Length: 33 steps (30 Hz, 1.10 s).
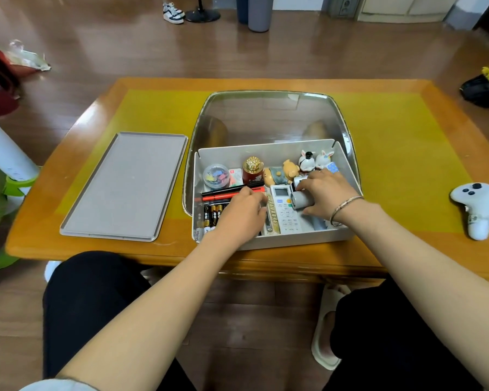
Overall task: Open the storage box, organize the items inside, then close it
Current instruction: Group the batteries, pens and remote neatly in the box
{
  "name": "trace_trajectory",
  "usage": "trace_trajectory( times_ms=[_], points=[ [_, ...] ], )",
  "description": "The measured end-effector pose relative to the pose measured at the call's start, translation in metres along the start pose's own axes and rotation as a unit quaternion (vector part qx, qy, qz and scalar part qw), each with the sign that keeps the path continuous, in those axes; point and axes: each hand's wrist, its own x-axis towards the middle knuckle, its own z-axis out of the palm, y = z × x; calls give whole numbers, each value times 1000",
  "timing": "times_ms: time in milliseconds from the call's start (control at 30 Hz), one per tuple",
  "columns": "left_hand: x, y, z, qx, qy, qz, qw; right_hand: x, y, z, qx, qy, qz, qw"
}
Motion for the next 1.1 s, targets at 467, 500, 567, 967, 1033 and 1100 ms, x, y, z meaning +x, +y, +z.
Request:
trace_trajectory(
  times_ms=[467,500,567,967,1033,1100],
  points=[
    [10,16,-6,-105,49,65,991,-12,7,-35,290,182,-18,939],
    [12,22,-6,-120,40,73,989,-14,5,-37,337,176,-11,925],
    [16,33,-6,-158,23,81,984,-17,1,-39,434,159,-3,887],
    [14,14,-10,-230,119,-13,966,-4,45,-31,389,193,215,875],
    [13,6,-13,-229,163,-35,959,0,52,-26,294,182,235,909],
    [10,0,-12,-221,179,-52,957,3,46,-23,215,144,233,937]
  ],
)
